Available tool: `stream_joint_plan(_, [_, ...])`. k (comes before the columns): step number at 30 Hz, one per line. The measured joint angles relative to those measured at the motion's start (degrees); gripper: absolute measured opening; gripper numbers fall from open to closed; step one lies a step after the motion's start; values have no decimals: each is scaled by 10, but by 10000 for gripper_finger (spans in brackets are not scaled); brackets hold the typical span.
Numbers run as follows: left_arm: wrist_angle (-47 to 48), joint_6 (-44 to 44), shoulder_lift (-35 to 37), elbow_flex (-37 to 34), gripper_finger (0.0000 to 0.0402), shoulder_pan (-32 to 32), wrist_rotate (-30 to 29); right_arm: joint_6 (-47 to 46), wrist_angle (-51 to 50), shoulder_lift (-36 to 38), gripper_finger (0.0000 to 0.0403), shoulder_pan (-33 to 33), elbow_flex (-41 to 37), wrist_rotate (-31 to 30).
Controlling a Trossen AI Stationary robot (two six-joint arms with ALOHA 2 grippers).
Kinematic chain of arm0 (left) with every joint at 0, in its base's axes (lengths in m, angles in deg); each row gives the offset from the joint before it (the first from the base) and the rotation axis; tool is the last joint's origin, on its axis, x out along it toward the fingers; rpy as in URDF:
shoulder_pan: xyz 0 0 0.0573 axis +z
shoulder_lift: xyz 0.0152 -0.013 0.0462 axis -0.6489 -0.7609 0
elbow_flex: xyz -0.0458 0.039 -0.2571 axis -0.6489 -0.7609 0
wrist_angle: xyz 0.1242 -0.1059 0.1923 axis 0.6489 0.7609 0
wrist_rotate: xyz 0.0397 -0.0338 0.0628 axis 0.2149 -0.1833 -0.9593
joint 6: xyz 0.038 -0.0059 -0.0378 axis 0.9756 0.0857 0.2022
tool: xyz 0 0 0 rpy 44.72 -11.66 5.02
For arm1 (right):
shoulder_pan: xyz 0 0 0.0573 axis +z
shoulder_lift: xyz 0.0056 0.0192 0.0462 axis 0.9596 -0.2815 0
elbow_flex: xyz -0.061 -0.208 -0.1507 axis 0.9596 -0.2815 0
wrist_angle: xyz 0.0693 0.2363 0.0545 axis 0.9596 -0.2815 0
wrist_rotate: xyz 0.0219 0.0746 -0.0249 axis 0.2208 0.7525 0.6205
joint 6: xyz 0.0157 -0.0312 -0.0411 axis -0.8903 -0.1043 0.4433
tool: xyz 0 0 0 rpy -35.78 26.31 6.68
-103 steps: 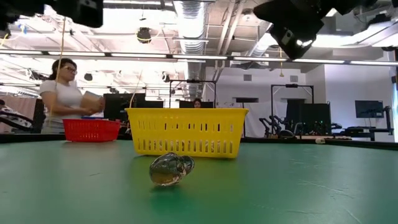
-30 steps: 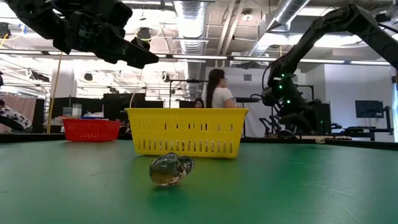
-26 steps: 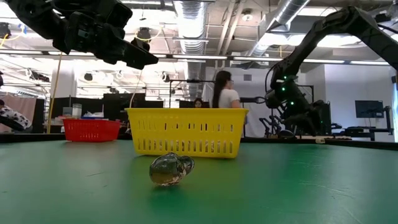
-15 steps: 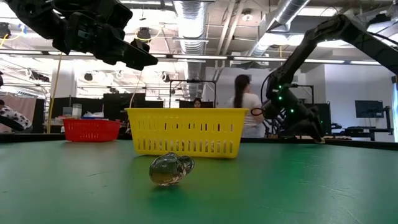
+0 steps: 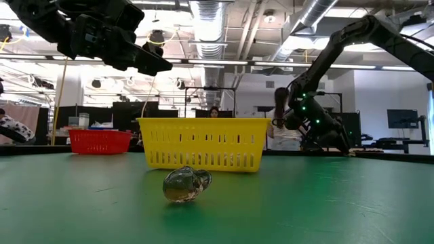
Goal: Sort Halloween decoration
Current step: Put the white skull toy into the yellow bin
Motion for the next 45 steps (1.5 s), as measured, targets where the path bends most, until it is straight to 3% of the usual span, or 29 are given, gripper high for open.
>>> stream_joint_plan(4, [0, 12, 0, 0, 173, 0, -1, 9, 1, 0, 182, 0, 0, 11])
stream_joint_plan(10, [-1, 16, 0, 0, 173, 0, -10, 14, -21, 0, 128, -6, 0, 86])
stream_joint_plan(13, [-1, 19, 0, 0, 173, 0, -13, 16, -30, -1, 108, -7, -1, 95])
stream_joint_plan(16, [-1, 19, 0, 0, 173, 0, -14, 16, -36, -1, 102, -7, -1, 111])
stream_joint_plan(26, [-2, 39, 0, 0, 173, 0, -14, 29, -111, 27, 103, 48, -3, 252])
stream_joint_plan(32, [-9, 39, 0, 0, 173, 0, -14, 22, -99, 83, 102, 115, -3, 366])
stream_joint_plan(36, [-9, 39, 0, 0, 173, 0, -14, -9, -80, 113, 102, 188, -3, 410])
stream_joint_plan(45, [-6, 25, 0, 0, 173, 0, -14, -54, -11, 134, 102, 407, -2, 414])
